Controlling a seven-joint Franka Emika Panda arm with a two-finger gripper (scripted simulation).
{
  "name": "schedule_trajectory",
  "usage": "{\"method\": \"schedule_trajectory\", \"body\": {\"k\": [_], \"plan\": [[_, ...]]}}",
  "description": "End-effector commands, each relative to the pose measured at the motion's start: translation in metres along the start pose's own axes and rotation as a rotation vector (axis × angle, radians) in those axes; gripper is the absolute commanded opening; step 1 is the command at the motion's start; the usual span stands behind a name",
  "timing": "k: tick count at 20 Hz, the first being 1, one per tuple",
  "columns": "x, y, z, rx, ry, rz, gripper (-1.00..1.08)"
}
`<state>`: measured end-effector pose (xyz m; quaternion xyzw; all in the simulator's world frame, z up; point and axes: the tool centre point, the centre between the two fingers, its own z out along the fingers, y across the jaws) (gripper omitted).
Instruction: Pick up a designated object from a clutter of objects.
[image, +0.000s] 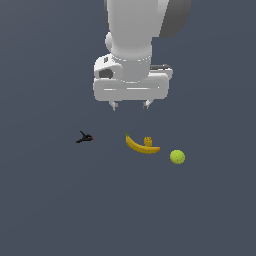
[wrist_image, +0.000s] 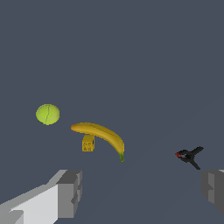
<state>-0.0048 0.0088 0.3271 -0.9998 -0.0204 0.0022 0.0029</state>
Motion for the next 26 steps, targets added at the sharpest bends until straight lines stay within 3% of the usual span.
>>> {"method": "schedule_trajectory", "body": {"k": [1,15,26], "plan": [[0.000,0.000,0.000,0.000,0.000,0.000,1.00],[-0.005,0.014,0.016,-0.029,-0.030,0.023,1.00],[0.020,-0.029,0.056,-0.039,-0.021,0.014,1.00]]}}
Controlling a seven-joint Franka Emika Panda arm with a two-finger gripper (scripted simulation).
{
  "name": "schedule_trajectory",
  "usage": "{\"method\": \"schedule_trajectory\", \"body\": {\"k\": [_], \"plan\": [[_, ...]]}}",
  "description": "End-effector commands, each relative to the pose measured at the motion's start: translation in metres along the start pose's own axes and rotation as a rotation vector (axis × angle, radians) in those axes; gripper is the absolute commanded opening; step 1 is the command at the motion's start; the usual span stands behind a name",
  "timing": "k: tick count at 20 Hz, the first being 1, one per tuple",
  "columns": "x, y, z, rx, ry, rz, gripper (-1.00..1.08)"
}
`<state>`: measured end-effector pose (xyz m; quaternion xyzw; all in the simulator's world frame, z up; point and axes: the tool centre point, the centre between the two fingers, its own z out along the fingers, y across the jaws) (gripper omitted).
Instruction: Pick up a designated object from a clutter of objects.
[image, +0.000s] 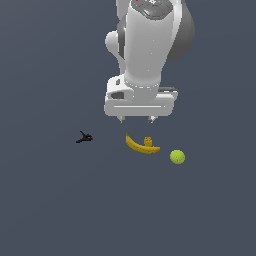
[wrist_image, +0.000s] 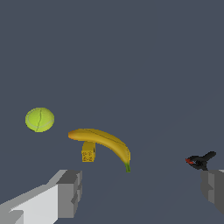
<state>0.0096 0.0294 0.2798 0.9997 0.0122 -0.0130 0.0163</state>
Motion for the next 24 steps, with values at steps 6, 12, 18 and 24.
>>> {"method": "schedule_trajectory", "body": {"k": [6,12,18,24], "plan": [[0.024,-0.065,0.055,-0.004,0.011,-0.013,1.00],[0.033,-0.133,0.112,0.006,0.022,-0.025,1.00],[0.030,-0.182,0.154,0.020,0.026,-0.033,1.00],[0.025,-0.209,0.177,0.030,0.027,-0.036,1.00]]}}
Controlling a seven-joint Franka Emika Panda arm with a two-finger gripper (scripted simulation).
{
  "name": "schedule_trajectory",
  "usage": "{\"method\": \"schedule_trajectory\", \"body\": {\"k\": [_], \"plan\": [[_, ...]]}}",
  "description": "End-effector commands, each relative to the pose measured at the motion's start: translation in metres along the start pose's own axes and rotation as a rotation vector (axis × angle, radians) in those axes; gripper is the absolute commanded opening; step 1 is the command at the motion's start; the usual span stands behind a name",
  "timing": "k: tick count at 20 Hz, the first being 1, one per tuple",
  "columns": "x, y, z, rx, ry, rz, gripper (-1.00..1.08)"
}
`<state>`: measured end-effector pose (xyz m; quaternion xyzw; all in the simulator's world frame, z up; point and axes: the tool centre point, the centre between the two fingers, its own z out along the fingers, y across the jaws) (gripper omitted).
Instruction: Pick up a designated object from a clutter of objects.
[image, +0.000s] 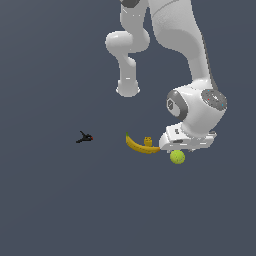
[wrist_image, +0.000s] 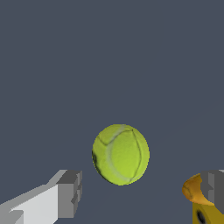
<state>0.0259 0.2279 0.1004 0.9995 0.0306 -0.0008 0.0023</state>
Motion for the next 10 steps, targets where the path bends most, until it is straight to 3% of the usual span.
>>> {"method": "schedule_trajectory", "body": {"k": [1,10], "plan": [[-0.001,-0.007,0.007,0.003,0.002,0.001,1.00],[-0.002,-0.009,0.018,0.004,0.000,-0.001,1.00]]}}
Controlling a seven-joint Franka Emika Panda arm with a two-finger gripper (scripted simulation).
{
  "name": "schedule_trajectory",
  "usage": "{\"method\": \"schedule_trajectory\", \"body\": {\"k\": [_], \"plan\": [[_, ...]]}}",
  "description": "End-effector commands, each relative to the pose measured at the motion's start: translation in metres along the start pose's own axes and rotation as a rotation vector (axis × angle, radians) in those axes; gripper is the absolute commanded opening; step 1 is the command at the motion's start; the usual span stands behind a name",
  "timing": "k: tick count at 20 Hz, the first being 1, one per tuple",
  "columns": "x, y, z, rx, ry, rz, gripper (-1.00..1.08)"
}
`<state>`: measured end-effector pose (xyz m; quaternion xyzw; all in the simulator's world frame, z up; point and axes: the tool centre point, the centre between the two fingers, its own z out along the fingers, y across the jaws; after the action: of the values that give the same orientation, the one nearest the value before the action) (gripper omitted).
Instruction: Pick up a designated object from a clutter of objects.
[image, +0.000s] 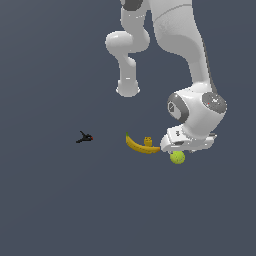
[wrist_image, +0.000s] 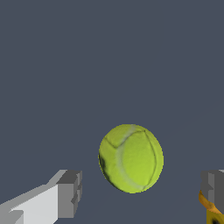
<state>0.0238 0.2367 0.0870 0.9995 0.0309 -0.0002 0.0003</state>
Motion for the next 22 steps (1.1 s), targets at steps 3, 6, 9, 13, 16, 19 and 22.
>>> {"method": "schedule_trajectory", "body": {"k": [3,6,9,13,16,19,22], "plan": [[-0.001,0.000,0.019,0.000,-0.001,0.000,1.00],[-0.001,0.000,0.035,0.000,0.000,0.001,1.00],[-0.001,-0.001,0.044,0.000,0.000,0.001,1.00],[0.000,-0.001,0.046,0.001,0.000,0.001,-1.00],[0.000,-0.001,0.046,0.001,0.000,0.001,-1.00],[0.000,-0.001,0.046,0.001,0.000,0.001,-1.00],[0.000,-0.001,0.046,0.001,0.000,0.001,-1.00]]}}
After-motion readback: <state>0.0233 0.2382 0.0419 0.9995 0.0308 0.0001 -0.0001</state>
